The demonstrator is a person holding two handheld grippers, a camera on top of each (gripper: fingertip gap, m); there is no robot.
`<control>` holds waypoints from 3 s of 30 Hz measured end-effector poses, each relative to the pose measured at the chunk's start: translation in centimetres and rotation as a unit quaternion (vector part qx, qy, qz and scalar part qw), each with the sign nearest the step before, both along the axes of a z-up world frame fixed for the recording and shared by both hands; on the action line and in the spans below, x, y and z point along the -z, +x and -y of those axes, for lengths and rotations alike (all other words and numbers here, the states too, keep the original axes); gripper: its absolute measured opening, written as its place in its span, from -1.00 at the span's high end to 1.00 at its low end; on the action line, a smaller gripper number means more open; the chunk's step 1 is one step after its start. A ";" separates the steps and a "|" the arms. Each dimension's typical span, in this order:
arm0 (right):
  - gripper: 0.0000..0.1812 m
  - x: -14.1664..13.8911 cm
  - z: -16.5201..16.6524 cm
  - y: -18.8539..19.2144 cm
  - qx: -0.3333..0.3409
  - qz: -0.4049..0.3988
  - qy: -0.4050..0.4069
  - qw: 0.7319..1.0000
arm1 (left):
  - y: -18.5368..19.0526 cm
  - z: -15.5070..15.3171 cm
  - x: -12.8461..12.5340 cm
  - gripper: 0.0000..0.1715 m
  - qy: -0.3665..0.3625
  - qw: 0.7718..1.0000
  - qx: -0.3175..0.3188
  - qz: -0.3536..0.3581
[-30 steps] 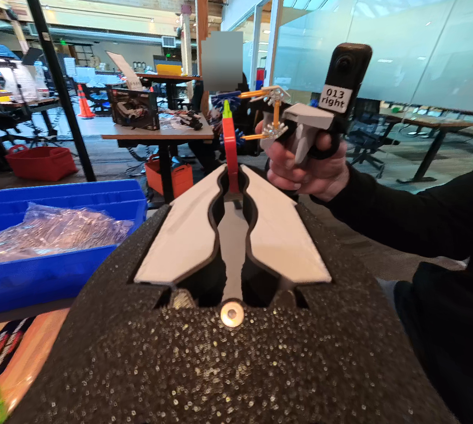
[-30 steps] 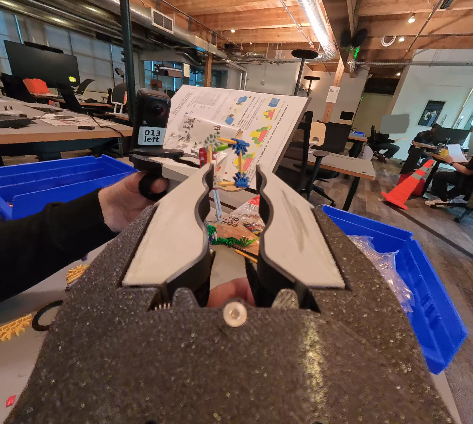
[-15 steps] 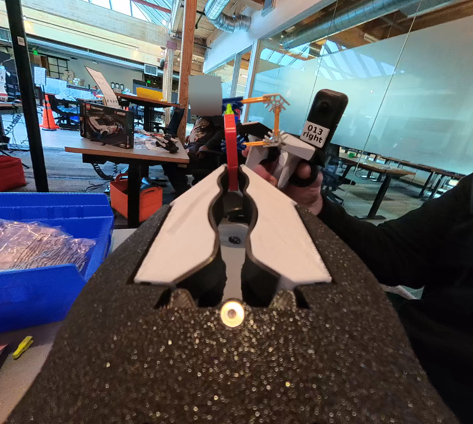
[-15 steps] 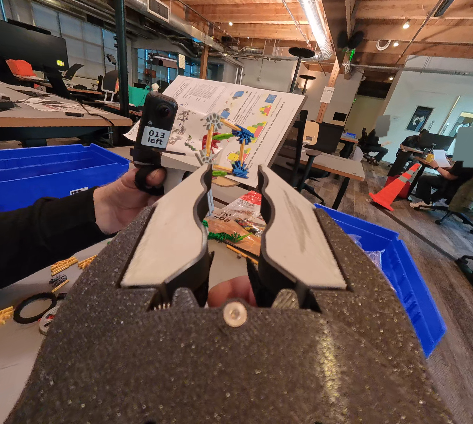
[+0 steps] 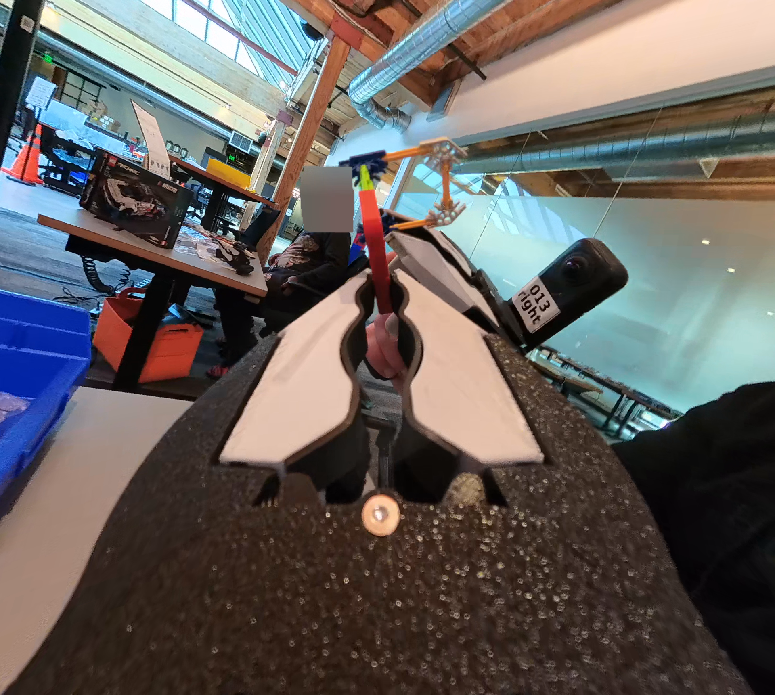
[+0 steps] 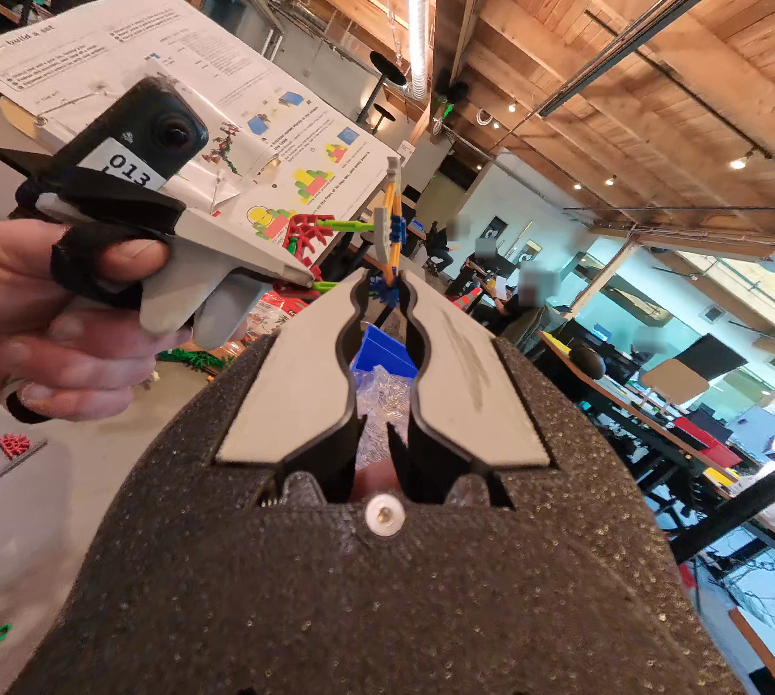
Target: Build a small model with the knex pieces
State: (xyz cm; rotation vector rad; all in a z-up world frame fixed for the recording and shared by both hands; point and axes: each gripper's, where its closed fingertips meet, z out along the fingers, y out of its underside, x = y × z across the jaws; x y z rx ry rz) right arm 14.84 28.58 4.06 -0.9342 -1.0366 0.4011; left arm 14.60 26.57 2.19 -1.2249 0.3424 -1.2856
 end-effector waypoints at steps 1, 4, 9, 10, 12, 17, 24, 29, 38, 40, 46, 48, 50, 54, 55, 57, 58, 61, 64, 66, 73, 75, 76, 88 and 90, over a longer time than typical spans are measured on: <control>0.87 -0.2 -0.1 0.1 -0.003 -0.001 -0.007 1.000 | 0.0 -0.1 0.0 0.95 -0.004 1.000 -0.001 0.002; 0.87 -0.8 -0.5 0.7 -0.038 -0.024 -0.063 0.997 | -0.1 0.0 0.0 0.77 0.003 0.999 -0.018 -0.032; 0.87 -1.0 -0.7 1.2 -0.158 -0.039 -0.218 0.962 | -2.1 0.6 -0.8 0.70 0.058 0.988 -0.084 -0.118; 0.87 -1.0 -0.5 1.3 -0.181 -0.034 -0.240 0.953 | -2.7 0.9 -1.1 0.70 0.070 0.985 -0.094 -0.130; 0.87 -0.8 0.2 1.3 -0.231 -0.022 -0.277 0.932 | -4.2 1.3 -1.8 0.72 0.092 0.979 -0.119 -0.140; 0.87 2.3 3.3 0.7 -0.311 0.109 -0.312 0.891 | -4.2 2.5 -1.6 0.73 0.111 0.968 -0.108 -0.196; 0.87 5.2 6.1 0.1 -0.351 0.230 -0.316 0.851 | -0.4 2.9 1.3 0.75 0.102 0.949 -0.059 -0.291; 0.87 6.1 6.4 -0.1 -0.355 0.254 -0.333 0.836 | 0.6 3.0 2.2 0.97 0.107 0.945 -0.042 -0.307; 0.64 5.1 3.2 -1.0 -0.315 0.184 -0.356 0.861 | -0.6 0.4 2.0 1.00 0.060 0.964 -0.085 -0.243; 0.63 4.5 2.1 -0.8 -0.291 0.158 -0.331 0.884 | -0.8 -0.2 1.8 1.00 0.038 0.974 -0.082 -0.206; 0.69 2.4 2.0 1.6 -0.284 0.111 -0.197 0.932 | -1.4 -0.8 1.3 1.00 -0.006 0.991 -0.056 -0.119; 0.69 2.9 2.8 2.3 -0.279 0.140 -0.141 0.939 | -1.6 -0.9 1.3 1.00 -0.017 0.994 -0.048 -0.101; 0.67 3.4 3.8 2.4 -0.273 0.167 -0.092 0.943 | -1.5 -0.9 1.4 1.00 -0.019 0.994 -0.043 -0.095; 0.68 3.9 5.4 1.6 -0.258 0.208 -0.018 0.943 | -0.5 -0.8 1.6 1.00 -0.005 0.992 -0.043 -0.121; 0.71 4.2 5.6 1.3 -0.254 0.220 -0.008 0.942 | -0.3 -0.8 1.6 1.00 -0.002 0.991 -0.042 -0.127; 0.79 4.5 5.7 1.0 -0.250 0.232 0.003 0.940 | 0.1 -0.6 1.4 1.00 0.002 0.991 -0.040 -0.131; 0.84 4.6 5.8 1.0 -0.254 0.237 0.001 0.938 | 0.1 -0.6 1.4 1.00 0.001 0.990 -0.042 -0.131; 0.85 4.3 6.0 1.1 -0.267 0.230 -0.017 0.936 | 0.2 -0.5 1.3 1.00 0.003 0.991 -0.039 -0.130; 0.87 4.1 5.9 1.1 -0.272 0.229 -0.035 0.934 | 0.3 -0.7 1.5 1.00 0.004 0.989 -0.048 -0.139; 0.88 3.5 5.8 1.2 -0.285 0.210 -0.066 0.933 | 0.3 -0.6 1.4 0.99 0.007 0.990 -0.047 -0.135; 0.94 1.7 3.6 1.6 -0.326 0.131 -0.228 0.908 | -1.8 -0.6 0.2 0.59 0.048 0.981 -0.105 -0.156; 0.95 1.6 2.9 1.8 -0.328 0.113 -0.257 0.902 | -2.8 -0.2 -0.6 0.55 0.070 0.976 -0.128 -0.163; 0.95 1.6 2.7 1.9 -0.330 0.107 -0.269 0.898 | -3.1 0.0 -0.8 0.53 0.080 0.973 -0.137 -0.170; 0.93 2.1 3.9 1.8 -0.370 0.109 -0.345 0.856 | 0.8 1.9 1.1 0.91 0.130 0.938 -0.095 -0.307; 0.85 2.0 4.0 1.8 -0.360 0.116 -0.324 0.867 | 0.4 1.7 0.8 0.98 0.128 0.939 -0.104 -0.301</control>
